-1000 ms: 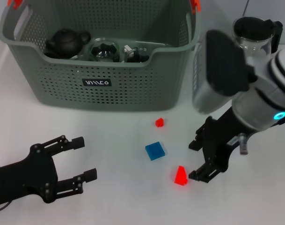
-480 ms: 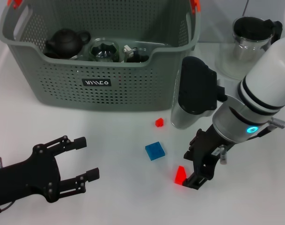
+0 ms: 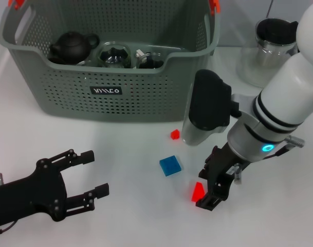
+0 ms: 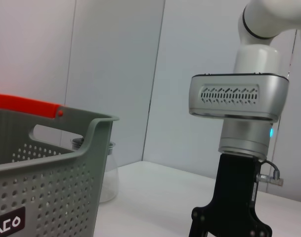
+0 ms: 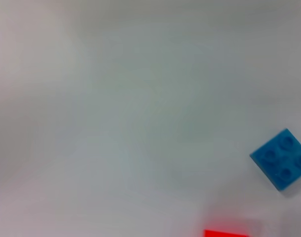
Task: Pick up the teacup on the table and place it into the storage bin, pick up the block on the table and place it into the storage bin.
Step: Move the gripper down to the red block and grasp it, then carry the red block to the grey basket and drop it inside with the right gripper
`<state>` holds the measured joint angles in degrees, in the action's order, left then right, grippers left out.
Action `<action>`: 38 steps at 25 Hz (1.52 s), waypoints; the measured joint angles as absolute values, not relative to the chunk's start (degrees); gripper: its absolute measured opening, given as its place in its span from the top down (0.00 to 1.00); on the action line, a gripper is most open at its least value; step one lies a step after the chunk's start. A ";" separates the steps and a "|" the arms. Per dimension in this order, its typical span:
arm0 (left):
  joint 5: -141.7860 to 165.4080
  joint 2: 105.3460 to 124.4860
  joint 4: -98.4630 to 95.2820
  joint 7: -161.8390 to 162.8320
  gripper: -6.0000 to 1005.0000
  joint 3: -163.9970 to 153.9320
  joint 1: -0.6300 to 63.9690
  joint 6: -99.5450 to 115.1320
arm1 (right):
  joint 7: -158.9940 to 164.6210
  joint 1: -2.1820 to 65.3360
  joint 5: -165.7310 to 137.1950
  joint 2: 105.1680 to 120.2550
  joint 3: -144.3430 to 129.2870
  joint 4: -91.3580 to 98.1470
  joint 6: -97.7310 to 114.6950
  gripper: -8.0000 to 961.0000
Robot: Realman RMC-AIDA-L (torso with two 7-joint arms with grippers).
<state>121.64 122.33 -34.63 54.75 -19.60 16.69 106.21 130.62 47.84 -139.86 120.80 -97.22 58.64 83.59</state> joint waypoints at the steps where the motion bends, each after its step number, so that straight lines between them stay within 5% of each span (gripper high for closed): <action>1: 121.64 122.34 -34.62 54.75 0.20 -19.60 16.69 106.18 | 130.40 47.73 -139.43 120.79 -97.69 58.56 83.04 0.24; 29: 121.64 122.43 -34.54 54.75 0.20 -19.60 16.58 106.16 | 129.90 47.64 -137.79 120.91 -102.24 55.69 77.62 0.25; 38: 121.64 122.43 -34.54 54.75 0.20 -19.60 16.52 106.08 | 130.30 47.74 -136.60 120.53 -101.38 56.40 78.92 0.51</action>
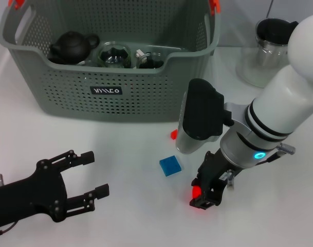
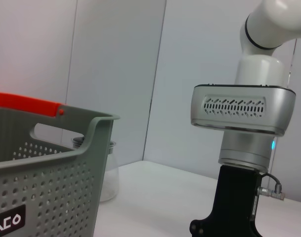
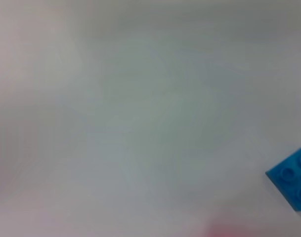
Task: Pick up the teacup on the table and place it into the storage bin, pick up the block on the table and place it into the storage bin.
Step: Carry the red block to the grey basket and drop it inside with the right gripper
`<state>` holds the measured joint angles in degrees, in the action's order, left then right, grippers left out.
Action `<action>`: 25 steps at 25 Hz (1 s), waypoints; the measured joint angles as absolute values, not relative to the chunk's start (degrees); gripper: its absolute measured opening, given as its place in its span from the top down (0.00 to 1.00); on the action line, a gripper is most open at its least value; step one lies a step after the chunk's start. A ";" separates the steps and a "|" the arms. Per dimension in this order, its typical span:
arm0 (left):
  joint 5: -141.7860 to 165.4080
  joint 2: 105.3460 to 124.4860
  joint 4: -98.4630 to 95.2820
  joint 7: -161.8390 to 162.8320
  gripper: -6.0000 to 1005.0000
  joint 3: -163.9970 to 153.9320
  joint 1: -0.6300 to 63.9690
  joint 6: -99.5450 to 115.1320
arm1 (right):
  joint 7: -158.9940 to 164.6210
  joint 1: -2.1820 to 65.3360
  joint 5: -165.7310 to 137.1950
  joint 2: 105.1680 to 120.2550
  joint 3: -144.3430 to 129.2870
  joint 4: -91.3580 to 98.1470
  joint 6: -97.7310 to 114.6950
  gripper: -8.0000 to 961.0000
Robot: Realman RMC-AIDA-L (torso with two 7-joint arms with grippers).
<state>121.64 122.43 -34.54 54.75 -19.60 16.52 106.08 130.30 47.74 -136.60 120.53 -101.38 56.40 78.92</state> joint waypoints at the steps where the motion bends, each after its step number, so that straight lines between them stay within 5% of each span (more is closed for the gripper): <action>1: 121.64 122.43 -34.54 54.75 0.20 -19.60 16.52 106.08 | 130.32 47.71 -136.54 120.50 -101.26 56.41 79.12 0.53; 14: 121.64 122.43 -34.54 54.76 0.20 -18.90 16.45 106.07 | 125.66 45.96 -135.09 120.23 -92.50 59.39 84.60 0.55; 25: 121.63 122.27 -34.54 54.75 0.20 -18.28 16.07 106.26 | 120.56 42.16 -126.60 120.00 -63.39 81.14 101.61 0.55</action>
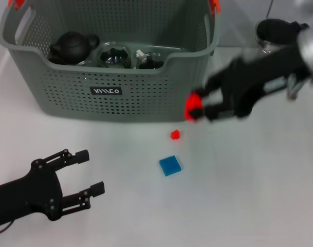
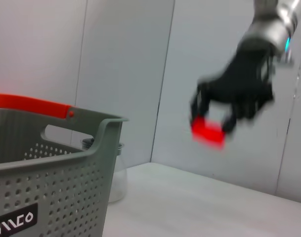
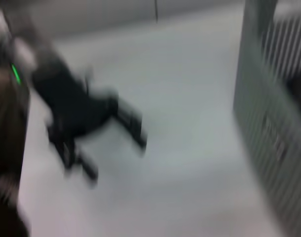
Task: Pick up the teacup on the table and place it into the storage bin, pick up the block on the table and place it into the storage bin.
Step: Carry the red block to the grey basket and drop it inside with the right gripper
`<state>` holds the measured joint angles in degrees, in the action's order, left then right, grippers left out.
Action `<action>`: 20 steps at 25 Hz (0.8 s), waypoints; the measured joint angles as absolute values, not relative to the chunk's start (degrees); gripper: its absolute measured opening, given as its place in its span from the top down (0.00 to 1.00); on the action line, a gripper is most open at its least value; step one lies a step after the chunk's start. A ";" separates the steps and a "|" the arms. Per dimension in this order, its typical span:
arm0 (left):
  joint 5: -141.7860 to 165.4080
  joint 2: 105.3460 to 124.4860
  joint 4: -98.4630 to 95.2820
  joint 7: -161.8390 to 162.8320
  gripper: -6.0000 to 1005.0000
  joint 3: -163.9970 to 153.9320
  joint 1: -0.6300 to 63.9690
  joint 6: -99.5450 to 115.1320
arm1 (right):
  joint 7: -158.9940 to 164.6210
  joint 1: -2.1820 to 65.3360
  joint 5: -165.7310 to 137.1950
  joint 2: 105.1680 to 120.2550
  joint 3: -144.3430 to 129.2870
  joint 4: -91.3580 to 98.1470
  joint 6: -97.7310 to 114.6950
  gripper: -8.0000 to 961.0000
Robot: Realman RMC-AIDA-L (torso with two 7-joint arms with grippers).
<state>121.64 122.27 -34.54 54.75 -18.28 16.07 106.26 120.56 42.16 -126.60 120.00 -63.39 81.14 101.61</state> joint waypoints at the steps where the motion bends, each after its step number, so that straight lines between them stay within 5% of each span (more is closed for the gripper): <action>1: 121.64 122.28 -34.54 54.75 0.20 -18.27 16.07 106.22 | 120.41 42.11 -124.76 119.98 -61.48 82.51 101.85 0.55; 13: 121.59 122.39 -34.54 54.75 0.20 -18.29 16.40 106.41 | 123.94 45.64 -113.57 120.29 -65.82 79.19 71.59 0.55; 20: 121.55 122.45 -34.54 54.75 0.20 -18.27 16.44 106.56 | 132.28 62.52 -125.94 119.99 -71.18 51.39 50.04 0.55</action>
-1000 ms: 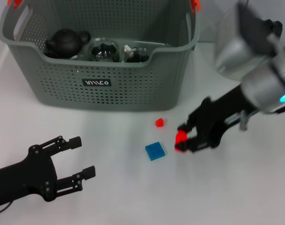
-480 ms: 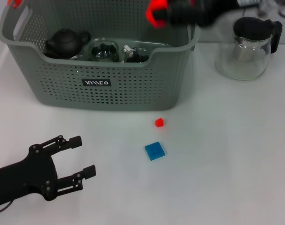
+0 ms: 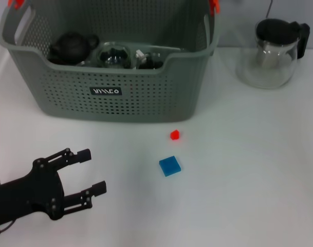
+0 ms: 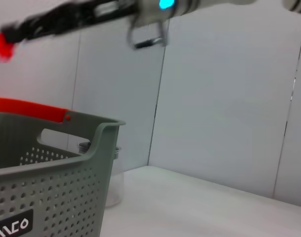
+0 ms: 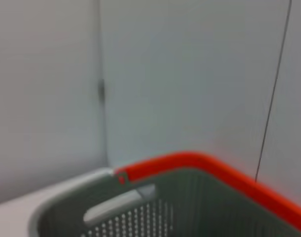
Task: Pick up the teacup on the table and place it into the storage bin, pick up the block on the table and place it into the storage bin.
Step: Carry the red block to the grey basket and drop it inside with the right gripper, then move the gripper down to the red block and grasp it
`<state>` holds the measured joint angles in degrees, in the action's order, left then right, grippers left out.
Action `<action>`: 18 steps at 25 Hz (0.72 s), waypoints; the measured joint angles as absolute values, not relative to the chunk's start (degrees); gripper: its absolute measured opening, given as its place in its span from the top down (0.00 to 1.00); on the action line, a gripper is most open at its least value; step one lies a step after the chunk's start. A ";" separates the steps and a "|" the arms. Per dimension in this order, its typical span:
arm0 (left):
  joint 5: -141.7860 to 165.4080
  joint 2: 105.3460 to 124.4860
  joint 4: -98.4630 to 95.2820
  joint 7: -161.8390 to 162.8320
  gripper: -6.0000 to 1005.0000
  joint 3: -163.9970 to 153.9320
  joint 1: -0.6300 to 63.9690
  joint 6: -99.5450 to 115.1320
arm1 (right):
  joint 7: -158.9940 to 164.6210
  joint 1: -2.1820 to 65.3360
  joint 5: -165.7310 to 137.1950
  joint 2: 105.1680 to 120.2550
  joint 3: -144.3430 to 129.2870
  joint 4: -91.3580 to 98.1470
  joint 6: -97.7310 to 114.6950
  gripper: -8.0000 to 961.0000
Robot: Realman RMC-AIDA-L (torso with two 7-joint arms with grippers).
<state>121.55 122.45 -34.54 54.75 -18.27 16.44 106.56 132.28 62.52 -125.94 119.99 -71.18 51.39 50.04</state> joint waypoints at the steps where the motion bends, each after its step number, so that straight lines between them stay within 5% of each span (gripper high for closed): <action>1: 121.54 122.45 -34.54 54.75 0.20 -18.29 16.42 106.59 | 132.08 65.01 -126.56 119.95 -71.08 47.00 48.40 0.55; 5: 121.55 122.43 -34.54 54.75 0.20 -18.27 16.24 106.59 | 132.02 71.96 -128.57 119.90 -71.10 35.09 43.61 0.55; 11: 121.55 122.43 -34.54 54.76 0.20 -18.29 16.19 106.59 | 132.32 72.43 -129.94 119.84 -71.16 35.61 45.37 0.55; 18: 121.55 122.43 -34.54 54.75 0.20 -18.29 16.22 106.70 | 131.81 63.12 -124.17 119.95 -69.56 51.05 49.82 0.32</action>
